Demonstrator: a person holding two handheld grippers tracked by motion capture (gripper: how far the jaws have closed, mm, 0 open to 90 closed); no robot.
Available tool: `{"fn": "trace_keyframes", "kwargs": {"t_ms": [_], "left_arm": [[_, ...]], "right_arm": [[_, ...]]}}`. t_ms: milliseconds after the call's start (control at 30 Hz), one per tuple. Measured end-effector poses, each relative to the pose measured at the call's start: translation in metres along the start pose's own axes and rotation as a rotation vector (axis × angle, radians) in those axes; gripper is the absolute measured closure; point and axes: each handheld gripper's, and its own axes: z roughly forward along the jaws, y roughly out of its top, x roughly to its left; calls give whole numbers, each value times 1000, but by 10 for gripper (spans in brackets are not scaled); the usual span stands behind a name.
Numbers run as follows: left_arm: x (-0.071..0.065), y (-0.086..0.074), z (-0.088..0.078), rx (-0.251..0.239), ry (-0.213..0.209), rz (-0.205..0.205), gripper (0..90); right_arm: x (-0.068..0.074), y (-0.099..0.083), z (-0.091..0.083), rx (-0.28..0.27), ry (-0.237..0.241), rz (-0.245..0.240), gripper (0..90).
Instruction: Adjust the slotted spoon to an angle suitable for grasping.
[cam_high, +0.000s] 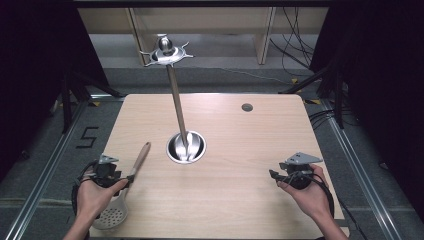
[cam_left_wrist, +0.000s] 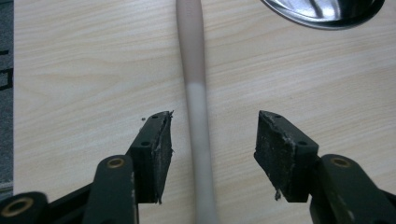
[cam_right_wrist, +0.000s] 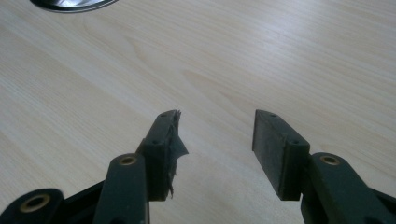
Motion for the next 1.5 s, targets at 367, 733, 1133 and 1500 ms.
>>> {"fn": "trace_keyframes", "kwargs": {"t_ms": [367,733,1133,1500], "left_arm": [[4,7,-7,-14,8,-6,716],[11,29,3,69,38,54,876],[29,59,54,186,65,78,890],[16,63,75,221,53,126,891]], "right_arm": [[-3,2,0,-5,-4,-9,516],[1,3,-2,5,-14,11,516],[2,2,0,9,-11,6,515],[-2,1,1,-5,-13,-19,515]]}}
